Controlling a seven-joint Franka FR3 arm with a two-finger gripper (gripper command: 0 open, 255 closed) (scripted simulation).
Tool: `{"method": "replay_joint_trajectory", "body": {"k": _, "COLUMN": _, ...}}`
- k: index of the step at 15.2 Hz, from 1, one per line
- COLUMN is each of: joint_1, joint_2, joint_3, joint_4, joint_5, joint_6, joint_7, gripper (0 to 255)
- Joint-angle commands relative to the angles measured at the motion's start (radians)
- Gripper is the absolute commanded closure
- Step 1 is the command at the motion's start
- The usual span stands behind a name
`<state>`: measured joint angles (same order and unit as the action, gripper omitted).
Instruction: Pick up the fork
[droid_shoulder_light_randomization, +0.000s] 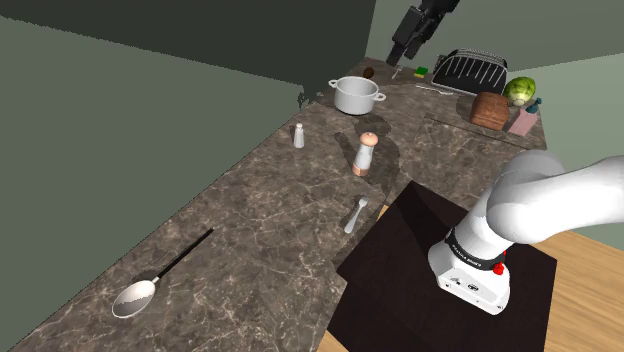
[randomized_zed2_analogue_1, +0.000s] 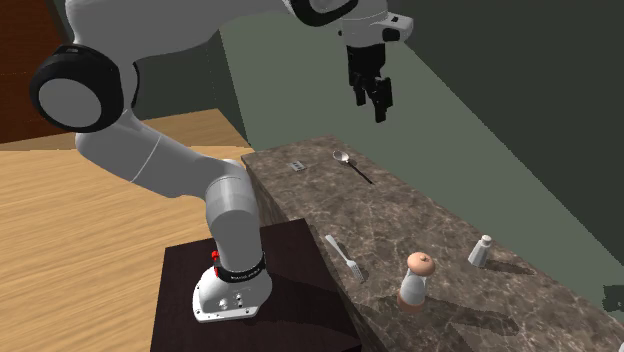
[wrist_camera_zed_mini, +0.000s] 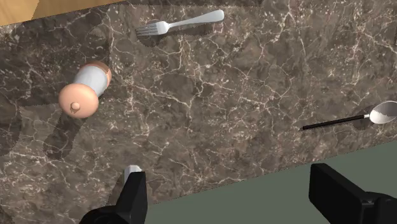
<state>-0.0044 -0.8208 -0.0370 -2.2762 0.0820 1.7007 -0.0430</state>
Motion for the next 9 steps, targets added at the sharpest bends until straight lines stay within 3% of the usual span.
{"method": "replay_joint_trajectory", "body": {"k": 1, "joint_1": 0.000, "joint_2": 0.000, "joint_3": 0.000, "joint_4": 0.000, "joint_5": 0.000, "joint_6": 0.000, "joint_7": 0.000, "gripper": 0}}
{"method": "replay_joint_trajectory", "body": {"k": 9, "joint_1": -0.088, "joint_2": 0.007, "joint_3": 0.074, "joint_4": -0.245, "joint_5": 0.040, "joint_6": 0.186, "joint_7": 0.244, "gripper": 0}}
